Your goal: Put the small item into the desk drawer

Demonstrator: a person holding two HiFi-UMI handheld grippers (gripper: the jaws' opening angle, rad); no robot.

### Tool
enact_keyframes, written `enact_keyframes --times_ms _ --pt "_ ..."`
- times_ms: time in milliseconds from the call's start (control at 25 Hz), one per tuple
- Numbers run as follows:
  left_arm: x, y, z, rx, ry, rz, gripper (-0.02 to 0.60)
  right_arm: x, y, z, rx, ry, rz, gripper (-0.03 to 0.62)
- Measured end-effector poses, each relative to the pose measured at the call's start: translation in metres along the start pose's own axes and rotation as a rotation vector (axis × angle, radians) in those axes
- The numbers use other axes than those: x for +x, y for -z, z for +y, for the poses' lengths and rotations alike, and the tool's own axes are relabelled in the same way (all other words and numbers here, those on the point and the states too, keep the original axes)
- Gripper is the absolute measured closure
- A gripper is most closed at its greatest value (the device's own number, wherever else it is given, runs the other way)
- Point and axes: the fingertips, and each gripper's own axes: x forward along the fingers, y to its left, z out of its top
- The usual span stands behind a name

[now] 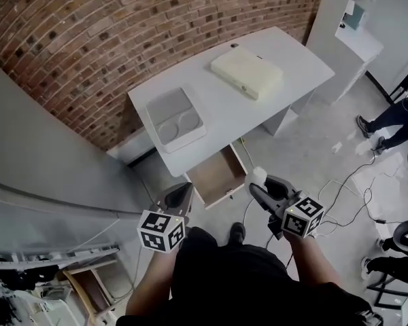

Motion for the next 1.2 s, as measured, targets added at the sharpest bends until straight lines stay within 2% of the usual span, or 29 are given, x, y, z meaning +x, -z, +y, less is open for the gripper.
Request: enact_keyframes --times_ms 240,440,640,920,1200 --pt "0.01 0.029 0.018 -0.09 -0.041 0.07 0.569 0.025 0.015 -0.007 0.012 -0.046 0.076 0.437" --pt "0.016 0.031 0.048 -0.145 -0.08 0.046 0.569 0.052 0.033 -0.011 0.011 -0.07 0.154 0.437" --pt "0.024 0.043 0.072 -0.177 -0.09 0.064 0.569 0.082 0.048 -0.015 0.022 -0.084 0.212 0.437" --pt "0.046 0.077 0.104 -0.249 -0.11 0.09 0.569 0.127 0.09 -0.023 0.047 -0.123 0.307 0.437" --pt "0.067 0.127 0.107 -0.311 -0.113 0.127 0.569 0.145 0.151 -0.033 0.051 -0.136 0.437 0.437"
